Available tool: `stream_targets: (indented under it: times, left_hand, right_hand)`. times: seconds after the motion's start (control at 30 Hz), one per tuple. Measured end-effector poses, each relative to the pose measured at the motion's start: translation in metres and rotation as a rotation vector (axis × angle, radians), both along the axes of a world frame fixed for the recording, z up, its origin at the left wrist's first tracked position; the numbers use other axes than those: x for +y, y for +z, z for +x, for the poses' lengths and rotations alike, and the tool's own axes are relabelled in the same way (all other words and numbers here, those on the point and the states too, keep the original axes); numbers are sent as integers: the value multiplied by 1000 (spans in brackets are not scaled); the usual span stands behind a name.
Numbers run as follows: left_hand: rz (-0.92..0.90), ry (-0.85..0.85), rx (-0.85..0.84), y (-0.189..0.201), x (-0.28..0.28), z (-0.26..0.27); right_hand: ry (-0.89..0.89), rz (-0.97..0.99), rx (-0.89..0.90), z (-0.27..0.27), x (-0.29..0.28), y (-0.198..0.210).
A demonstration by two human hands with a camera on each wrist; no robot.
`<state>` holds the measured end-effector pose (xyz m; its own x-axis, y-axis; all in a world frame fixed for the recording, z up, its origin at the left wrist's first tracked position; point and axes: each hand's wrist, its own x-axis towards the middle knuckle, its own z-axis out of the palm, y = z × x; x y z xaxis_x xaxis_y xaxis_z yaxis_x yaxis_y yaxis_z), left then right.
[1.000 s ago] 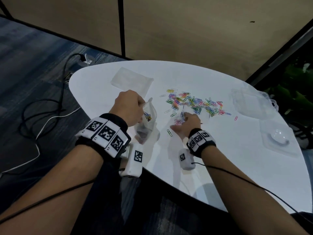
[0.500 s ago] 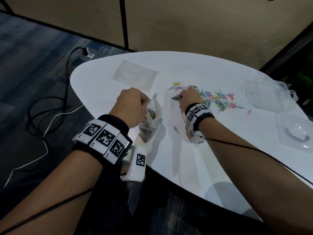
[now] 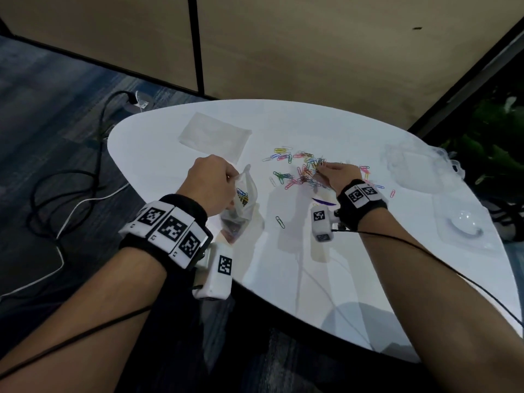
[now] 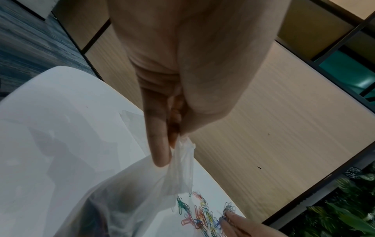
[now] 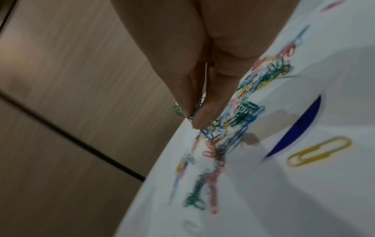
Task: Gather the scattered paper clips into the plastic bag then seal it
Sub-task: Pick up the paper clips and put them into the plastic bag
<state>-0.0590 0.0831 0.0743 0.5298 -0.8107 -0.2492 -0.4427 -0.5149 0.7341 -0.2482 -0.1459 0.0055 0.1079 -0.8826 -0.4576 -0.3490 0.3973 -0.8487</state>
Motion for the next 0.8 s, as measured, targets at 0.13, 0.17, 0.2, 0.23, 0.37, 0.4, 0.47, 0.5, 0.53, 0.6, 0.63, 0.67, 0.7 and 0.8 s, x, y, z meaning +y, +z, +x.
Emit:
stream_targets:
  times: [0.13, 0.17, 0.2, 0.23, 0.37, 0.4, 0.47, 0.5, 0.53, 0.6, 0.63, 0.67, 0.7, 0.8]
  left_hand:
    - [3, -3, -1, -4, -2, 1]
    - [3, -2, 2, -5, -3, 2]
    - [3, 0, 4, -5, -4, 1]
    - [0, 2, 7, -6, -5, 1]
    - [-8, -5, 10, -6, -7, -1]
    - [-15, -7, 11, -6, -7, -1]
    - [-27, -8, 12, -5, -8, -3]
    - [-30, -6, 13, -5, -8, -3]
    - [-29, -6, 11, -4, -9, -4]
    - [-29, -19, 9, -3, -9, -4]
    - [-25, -30, 9, -3, -9, -4]
    - [-19, -39, 11, -3, -9, -4]
    - [-15, -44, 13, -3, -9, -4]
    - [-17, -41, 10, -2, -8, -3]
  right_hand:
    - [-57, 151, -486, 7, 32, 24]
    - [-35, 206, -594, 11, 43, 30]
    - [-5, 260, -676, 15, 55, 34]
    - [18, 309, -737, 20, 67, 37]
    - [184, 367, -794, 42, 119, 48]
    - [222, 329, -749, 47, 129, 48]
    - [302, 177, -569, 52, 142, 43]
    - [358, 47, -434, 54, 144, 41]
    - [420, -101, -277, 55, 145, 38]
    - [538, -383, 15, 58, 146, 37]
    - [584, -493, 118, 60, 147, 39]
    - [634, -580, 194, 62, 147, 42]
    - [681, -644, 245, 64, 147, 45]
    - [765, -690, 310, 68, 147, 50]
